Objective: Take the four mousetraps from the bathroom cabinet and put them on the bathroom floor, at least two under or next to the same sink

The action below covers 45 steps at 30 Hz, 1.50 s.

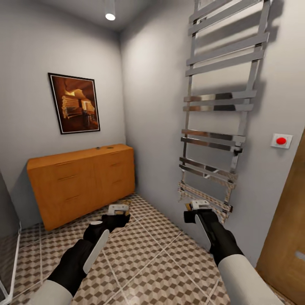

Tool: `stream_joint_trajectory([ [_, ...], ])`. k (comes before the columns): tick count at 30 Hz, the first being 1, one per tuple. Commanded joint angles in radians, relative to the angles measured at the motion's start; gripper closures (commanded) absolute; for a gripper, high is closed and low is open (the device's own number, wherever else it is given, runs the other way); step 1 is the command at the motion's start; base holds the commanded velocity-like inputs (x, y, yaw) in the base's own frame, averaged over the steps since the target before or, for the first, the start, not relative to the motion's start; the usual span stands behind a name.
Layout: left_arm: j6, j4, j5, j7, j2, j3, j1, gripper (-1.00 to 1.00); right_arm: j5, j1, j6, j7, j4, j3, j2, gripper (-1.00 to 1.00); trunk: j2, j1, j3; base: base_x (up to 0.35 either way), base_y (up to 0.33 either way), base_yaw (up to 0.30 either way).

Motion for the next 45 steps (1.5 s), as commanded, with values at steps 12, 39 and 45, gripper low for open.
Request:
stream_joint_trajectory([
  [12, -0.095, 0.172, -0.061, -0.048, -0.011, -0.003, -0.005, 1.00, -0.015, -0.001, -0.129, 0.004, 0.197, -0.027, -0.132, 1.00, -0.001, 0.000, 0.007, 0.000, 0.000, -0.273],
  [39, -0.268, 0.452, -0.074, -0.078, -0.037, -0.003, -0.018, 1.00, -0.014, -0.001, -0.423, -0.007, 0.589, -0.048, -0.150, 1.00, -0.001, 0.000, 0.027, 0.000, 0.000, -0.273],
  [45, -0.412, 0.654, -0.088, -0.206, -0.026, 0.000, -0.018, 1.00, -0.011, -0.001, -0.496, -0.009, 0.696, -0.048, -0.143, 1.00, -0.001, 0.000, 0.032, 0.000, 0.000, -0.271],
])
